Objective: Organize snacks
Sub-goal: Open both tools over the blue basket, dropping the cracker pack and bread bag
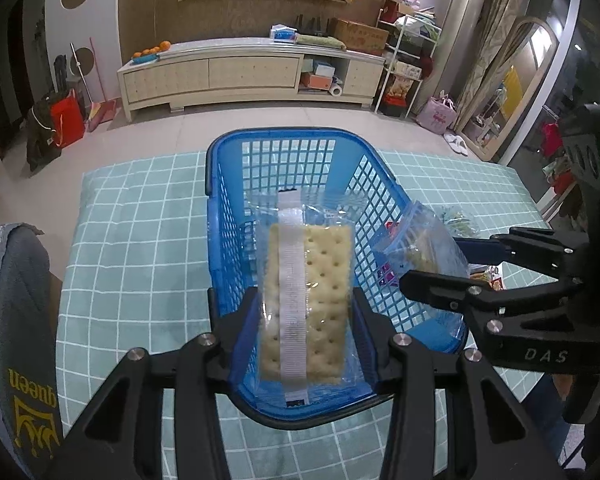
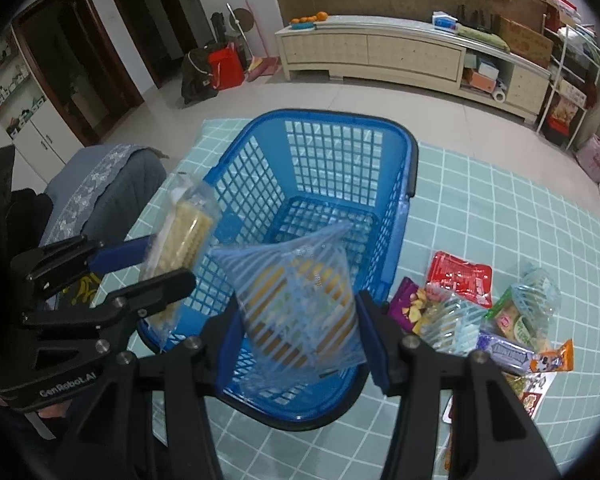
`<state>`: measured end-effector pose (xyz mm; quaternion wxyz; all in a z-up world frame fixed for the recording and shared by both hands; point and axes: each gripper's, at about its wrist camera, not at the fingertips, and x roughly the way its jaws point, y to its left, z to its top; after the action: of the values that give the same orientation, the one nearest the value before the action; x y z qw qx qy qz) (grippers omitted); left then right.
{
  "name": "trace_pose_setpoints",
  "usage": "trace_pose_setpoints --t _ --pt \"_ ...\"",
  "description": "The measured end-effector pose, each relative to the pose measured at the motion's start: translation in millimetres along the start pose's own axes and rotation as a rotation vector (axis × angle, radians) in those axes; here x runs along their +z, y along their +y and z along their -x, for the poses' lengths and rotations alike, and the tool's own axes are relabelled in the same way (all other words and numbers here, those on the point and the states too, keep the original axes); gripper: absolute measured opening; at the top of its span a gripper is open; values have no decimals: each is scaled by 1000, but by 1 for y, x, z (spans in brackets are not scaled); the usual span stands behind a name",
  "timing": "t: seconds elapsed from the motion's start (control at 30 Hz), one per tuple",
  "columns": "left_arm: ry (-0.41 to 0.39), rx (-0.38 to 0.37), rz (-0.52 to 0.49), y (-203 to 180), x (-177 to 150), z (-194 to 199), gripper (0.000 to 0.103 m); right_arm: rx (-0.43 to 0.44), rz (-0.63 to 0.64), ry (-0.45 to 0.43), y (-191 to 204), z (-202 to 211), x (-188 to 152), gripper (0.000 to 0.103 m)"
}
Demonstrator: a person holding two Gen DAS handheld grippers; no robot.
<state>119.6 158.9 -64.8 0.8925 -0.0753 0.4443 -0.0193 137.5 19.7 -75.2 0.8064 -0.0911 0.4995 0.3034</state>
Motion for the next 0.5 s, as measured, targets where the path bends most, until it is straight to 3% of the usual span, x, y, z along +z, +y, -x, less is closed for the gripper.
trace_pose_setpoints --t 0.17,0.23,0.4,0.5 --pt "14 6 -18 -5 0 -3 45 -13 -19 1 -1 -2 -1 58" --pt "8 23 -37 -9 -2 -2 55 -7 -23 9 -1 -4 -3 60" --pt "6 32 -16 -6 -4 3 63 -53 -21 -4 -4 2 -6 81" --pt "1 31 13 -2 -5 8 63 -36 -34 -16 -8 10 -8 87"
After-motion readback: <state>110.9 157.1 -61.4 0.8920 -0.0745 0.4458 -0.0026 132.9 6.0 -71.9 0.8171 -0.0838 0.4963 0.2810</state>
